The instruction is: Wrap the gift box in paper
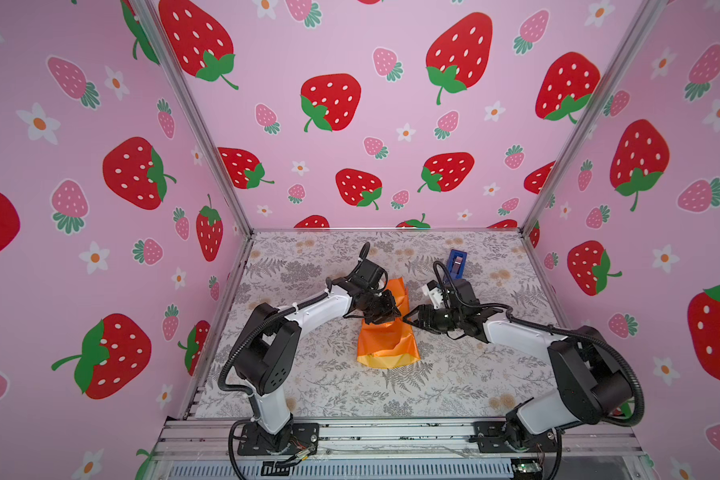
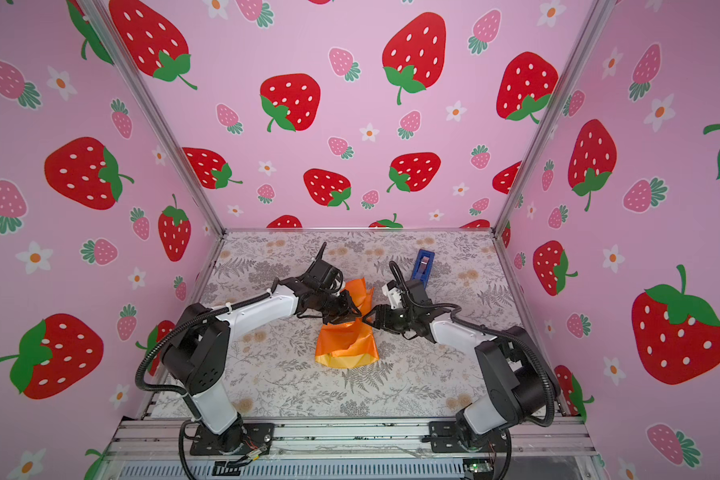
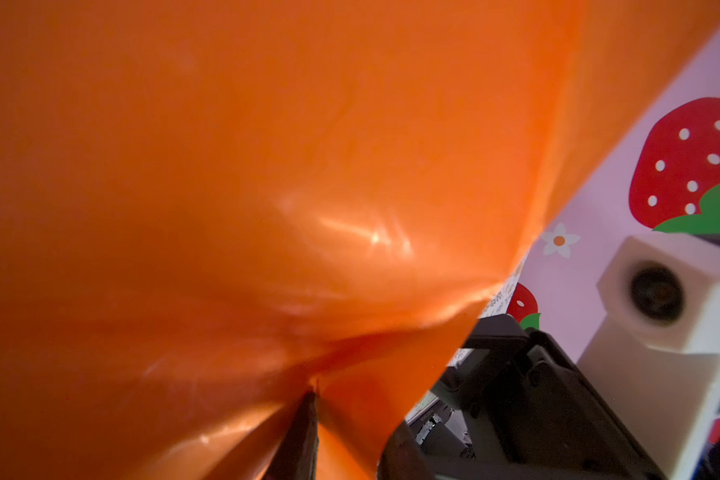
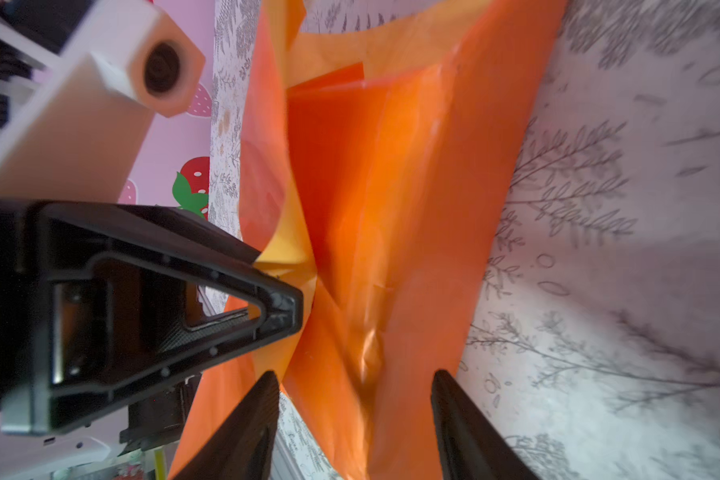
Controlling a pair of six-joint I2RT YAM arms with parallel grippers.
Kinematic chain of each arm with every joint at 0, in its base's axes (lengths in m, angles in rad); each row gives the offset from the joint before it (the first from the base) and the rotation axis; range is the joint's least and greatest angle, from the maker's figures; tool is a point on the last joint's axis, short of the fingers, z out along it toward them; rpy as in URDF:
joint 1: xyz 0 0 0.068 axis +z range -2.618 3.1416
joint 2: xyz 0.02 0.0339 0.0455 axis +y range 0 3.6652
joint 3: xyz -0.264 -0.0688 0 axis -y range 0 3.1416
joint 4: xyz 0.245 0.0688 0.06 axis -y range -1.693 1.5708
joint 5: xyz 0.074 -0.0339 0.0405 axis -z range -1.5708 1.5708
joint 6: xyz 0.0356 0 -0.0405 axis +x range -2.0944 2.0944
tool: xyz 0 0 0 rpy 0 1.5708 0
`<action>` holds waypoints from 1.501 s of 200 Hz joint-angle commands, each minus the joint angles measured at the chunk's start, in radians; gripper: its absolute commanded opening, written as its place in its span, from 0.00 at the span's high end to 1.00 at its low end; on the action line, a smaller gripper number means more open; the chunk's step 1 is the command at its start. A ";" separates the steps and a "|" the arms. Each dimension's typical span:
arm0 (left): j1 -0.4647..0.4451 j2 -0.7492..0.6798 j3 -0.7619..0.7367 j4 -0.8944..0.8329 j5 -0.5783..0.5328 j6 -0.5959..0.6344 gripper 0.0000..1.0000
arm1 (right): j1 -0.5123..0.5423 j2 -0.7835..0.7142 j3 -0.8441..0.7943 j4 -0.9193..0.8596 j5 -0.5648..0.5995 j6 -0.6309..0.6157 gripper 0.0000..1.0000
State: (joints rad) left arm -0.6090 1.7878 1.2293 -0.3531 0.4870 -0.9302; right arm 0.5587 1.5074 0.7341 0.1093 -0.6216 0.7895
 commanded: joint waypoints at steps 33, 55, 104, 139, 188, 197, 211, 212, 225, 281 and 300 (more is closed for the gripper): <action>-0.006 0.000 -0.016 -0.022 -0.010 -0.014 0.58 | -0.054 0.023 0.026 0.105 -0.031 0.068 0.30; -0.003 -0.027 0.003 -0.054 -0.012 0.009 0.56 | -0.054 0.043 0.042 0.102 -0.034 0.064 0.31; 0.053 -0.111 0.081 -0.246 -0.096 0.164 0.49 | -0.053 0.066 0.034 0.095 -0.049 0.049 0.38; 0.131 -0.168 0.084 -0.353 -0.122 0.273 0.46 | -0.044 0.088 0.041 0.079 -0.084 0.030 0.40; 0.221 -0.233 0.058 -0.401 -0.062 0.381 0.36 | -0.041 0.074 0.032 0.055 -0.068 0.014 0.39; 0.230 -0.243 0.060 -0.406 -0.057 0.396 0.31 | -0.040 0.077 0.030 0.055 -0.070 0.014 0.39; 0.246 -0.253 0.070 -0.426 -0.054 0.417 0.22 | -0.033 0.087 0.034 0.052 -0.074 0.010 0.39; 0.248 -0.254 0.071 -0.428 -0.054 0.418 0.22 | -0.033 0.089 0.034 0.051 -0.075 0.009 0.39; 0.267 -0.268 0.075 -0.442 -0.048 0.435 0.15 | -0.028 0.100 0.037 0.048 -0.079 0.004 0.39; 0.345 -0.347 0.057 -0.437 0.038 0.467 0.07 | -0.014 0.123 0.052 0.033 -0.080 -0.007 0.37; 0.345 -0.350 0.061 -0.431 0.074 0.474 0.06 | -0.011 0.128 0.060 0.030 -0.079 -0.006 0.37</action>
State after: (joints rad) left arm -0.2653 1.4563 1.2804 -0.7773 0.4824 -0.4885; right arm 0.5411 1.6268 0.7628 0.1551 -0.6933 0.7921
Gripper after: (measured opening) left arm 0.938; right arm 0.627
